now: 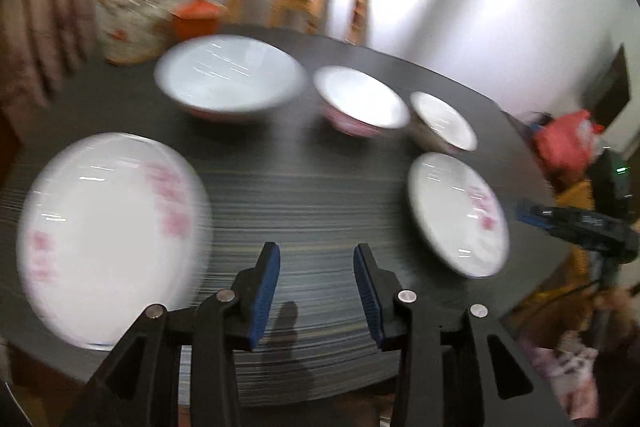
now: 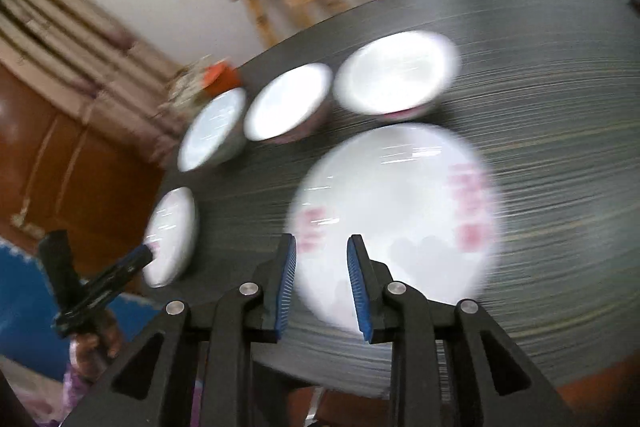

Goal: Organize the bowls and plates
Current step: 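Open both grippers and move them to the small pink-flower plate, then grasp the small pink-flower plate rim with both grippers and lift it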

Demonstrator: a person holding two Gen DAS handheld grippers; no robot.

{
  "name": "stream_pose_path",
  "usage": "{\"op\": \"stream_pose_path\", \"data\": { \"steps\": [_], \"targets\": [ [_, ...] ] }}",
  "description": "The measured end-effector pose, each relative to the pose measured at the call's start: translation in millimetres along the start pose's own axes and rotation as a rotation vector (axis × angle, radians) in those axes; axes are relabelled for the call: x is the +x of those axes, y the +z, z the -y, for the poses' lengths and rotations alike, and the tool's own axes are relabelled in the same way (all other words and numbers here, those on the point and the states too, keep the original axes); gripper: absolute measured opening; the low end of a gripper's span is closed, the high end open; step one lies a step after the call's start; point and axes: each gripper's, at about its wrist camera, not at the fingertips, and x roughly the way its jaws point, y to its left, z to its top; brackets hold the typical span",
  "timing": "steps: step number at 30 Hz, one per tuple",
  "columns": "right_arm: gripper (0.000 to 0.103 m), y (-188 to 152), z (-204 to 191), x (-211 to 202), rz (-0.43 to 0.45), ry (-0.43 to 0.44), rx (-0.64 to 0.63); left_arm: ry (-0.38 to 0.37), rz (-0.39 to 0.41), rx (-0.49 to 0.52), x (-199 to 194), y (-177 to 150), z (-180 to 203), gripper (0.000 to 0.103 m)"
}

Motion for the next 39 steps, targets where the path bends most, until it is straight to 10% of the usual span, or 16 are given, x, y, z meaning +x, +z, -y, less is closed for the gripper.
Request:
{"op": "stream_pose_path", "data": {
  "steps": [13, 34, 37, 39],
  "targets": [
    [0.026, 12.2, 93.2, 11.9, -0.062, 0.059, 0.167, -0.170, -0.168, -0.079, 92.3, 22.6, 57.0, 0.039],
    [0.026, 23.8, 116.9, 48.1, -0.140, 0.116, 0.182, -0.154, -0.234, -0.081, 125.4, 24.5, 64.3, 0.038],
    [0.016, 24.6, 112.6, 52.6, -0.146, 0.107, 0.161, -0.120, -0.252, -0.074, 131.0, 22.6, 63.9, 0.012],
    [0.013, 23.8, 110.3, 55.4, -0.150, 0.101, 0.153, -0.120, -0.242, -0.091, 130.3, 22.3, 60.9, 0.012]
  ]
}}
